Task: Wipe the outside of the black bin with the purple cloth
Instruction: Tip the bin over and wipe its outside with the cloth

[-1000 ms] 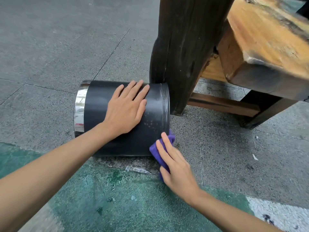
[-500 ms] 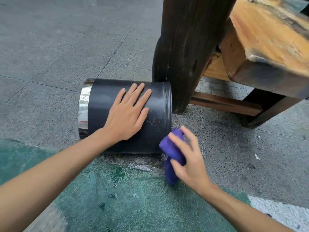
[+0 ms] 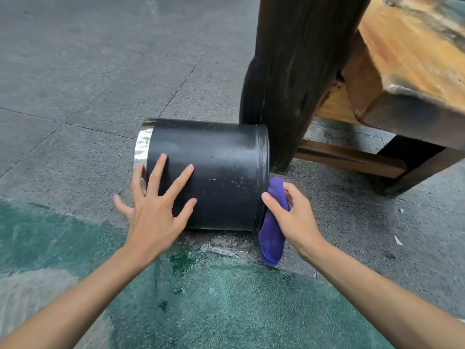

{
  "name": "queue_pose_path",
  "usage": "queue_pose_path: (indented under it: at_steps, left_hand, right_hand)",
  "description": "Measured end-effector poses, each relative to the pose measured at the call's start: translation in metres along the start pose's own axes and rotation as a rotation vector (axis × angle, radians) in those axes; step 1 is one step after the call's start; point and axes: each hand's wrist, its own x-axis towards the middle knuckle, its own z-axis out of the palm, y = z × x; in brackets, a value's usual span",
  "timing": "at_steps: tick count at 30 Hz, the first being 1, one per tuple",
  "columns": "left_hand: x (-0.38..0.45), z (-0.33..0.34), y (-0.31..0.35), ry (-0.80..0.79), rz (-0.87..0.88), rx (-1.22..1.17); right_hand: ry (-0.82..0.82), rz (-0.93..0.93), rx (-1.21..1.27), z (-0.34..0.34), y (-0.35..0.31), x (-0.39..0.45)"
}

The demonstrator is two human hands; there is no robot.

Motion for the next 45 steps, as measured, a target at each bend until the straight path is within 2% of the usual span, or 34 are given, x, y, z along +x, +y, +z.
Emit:
queue_pose_path:
  at_steps: [4,9,13,20,26,31,33,36,41,45]
  left_hand:
    - [0.0,0.001,-0.009,0.036,0.01,-0.107]
    - [0.011,-0.005,-0.011,0.155,0.079,-0.161]
    - [0.026,-0.024,-0.008,0.087,0.032,-0.219]
    - [0.039,-0.053,-0.006,-0.028,-0.021,-0.274]
    - [0.045,-0.057,0.015,-0.218,-0.023,0.002]
    - [0.015,-0.035,0.063,-0.257,0.353,0.054]
    - [0.005,-0.025,0.069,-0.313,0.461,0.194]
    - [0.007,-0.016,0.069,-0.316,0.472,0.341]
    - [0.016,-0.011,0.069,-0.321,0.446,0.388]
    - [0.017,-0.01,0.069,-0.3,0.452,0.42]
  right_hand:
    - [-0.056,-0.04,-0.062,0.001,-0.003,-0.002]
    - [-0.11,-0.077,-0.071,0.003,-0.012,0.0]
    - [-0.1,-0.064,-0.097,-0.002,-0.021,0.01]
    - [-0.208,0.073,0.004,-0.005,-0.036,0.025]
    - [-0.227,0.151,-0.107,-0.003,-0.057,0.054]
    - [-0.206,0.1,-0.28,-0.003,-0.067,0.068]
    - [-0.194,0.078,-0.374,-0.005,-0.07,0.072]
    - [-0.176,0.047,-0.528,-0.011,-0.079,0.077]
    - [-0.186,-0.148,-0.639,-0.023,-0.102,0.091]
    - [-0.32,-0.286,-0.751,-0.014,-0.107,0.092]
